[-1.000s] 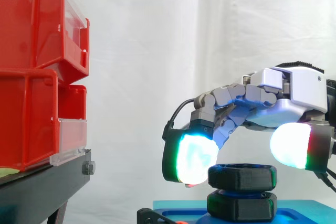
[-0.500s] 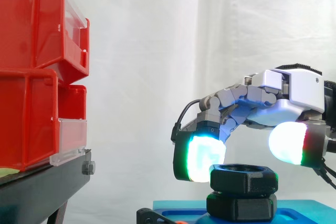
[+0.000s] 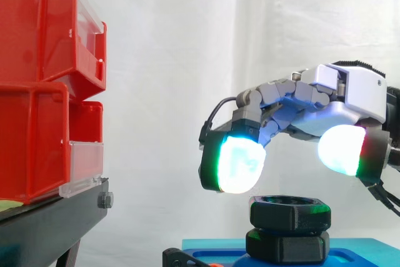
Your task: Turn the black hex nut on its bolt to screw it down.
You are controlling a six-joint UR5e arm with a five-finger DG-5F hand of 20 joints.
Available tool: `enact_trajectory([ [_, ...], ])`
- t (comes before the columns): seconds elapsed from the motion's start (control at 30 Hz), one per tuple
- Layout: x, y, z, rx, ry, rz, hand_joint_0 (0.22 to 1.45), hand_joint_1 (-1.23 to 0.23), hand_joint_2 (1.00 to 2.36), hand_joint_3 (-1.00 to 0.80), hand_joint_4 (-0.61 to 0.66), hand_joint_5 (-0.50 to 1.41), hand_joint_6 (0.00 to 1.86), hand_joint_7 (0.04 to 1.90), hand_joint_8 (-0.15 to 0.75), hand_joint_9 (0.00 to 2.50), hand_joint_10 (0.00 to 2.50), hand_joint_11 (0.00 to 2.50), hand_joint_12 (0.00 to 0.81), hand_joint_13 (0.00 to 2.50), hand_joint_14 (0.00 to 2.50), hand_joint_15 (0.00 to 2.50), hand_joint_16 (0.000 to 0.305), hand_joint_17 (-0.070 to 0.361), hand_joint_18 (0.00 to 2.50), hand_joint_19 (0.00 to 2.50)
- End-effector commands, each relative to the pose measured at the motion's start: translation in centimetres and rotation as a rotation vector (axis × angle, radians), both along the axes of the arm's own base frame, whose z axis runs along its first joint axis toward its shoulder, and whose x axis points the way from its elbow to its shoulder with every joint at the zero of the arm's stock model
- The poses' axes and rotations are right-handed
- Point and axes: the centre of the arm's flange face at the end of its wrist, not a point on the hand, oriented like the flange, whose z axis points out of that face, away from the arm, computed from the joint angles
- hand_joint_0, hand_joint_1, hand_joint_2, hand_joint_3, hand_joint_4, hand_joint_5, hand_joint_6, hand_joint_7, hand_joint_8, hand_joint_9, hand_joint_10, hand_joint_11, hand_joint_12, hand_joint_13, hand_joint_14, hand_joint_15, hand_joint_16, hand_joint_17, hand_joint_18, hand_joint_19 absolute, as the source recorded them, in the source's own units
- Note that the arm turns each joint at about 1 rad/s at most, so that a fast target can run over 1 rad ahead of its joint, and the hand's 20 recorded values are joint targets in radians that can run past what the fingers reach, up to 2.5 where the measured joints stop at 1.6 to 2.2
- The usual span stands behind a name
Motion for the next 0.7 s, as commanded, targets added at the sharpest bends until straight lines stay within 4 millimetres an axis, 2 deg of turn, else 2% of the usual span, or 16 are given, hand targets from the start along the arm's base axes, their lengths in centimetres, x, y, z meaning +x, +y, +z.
enact_trajectory([
  [0.0, 0.2, 0.4, 0.2, 0.000, -0.014, 0.004, 0.48, -0.36, 1.00, -0.50, 0.08, -0.11, 0.64, 1.06, 0.187, 0.81, 0.01, 0.36, 0.248, 0.70, 0.01, 0.34, 0.030, 0.068, 0.46, 0.33],
  [0.27, 0.7, 2.5, 0.3, 0.000, -0.021, 0.018, 0.48, -0.36, 1.00, -0.50, 0.09, -0.10, 0.62, 1.11, 0.189, 0.81, 0.01, 0.36, 0.246, 0.70, 0.01, 0.35, 0.030, 0.068, 0.46, 0.32],
  [0.43, 1.4, 4.6, 0.2, 0.014, -0.014, 0.010, 0.48, -0.36, 1.00, -0.50, 0.09, -0.10, 0.60, 1.14, 0.186, 0.81, 0.01, 0.36, 0.246, 0.71, 0.02, 0.35, 0.030, 0.068, 0.46, 0.33],
  [0.67, 1.7, 6.6, 0.1, 0.026, 0.010, 0.005, 0.48, -0.36, 1.00, -0.50, 0.09, -0.10, 0.60, 1.15, 0.187, 0.81, 0.01, 0.36, 0.246, 0.71, 0.01, 0.35, 0.030, 0.068, 0.46, 0.33],
])
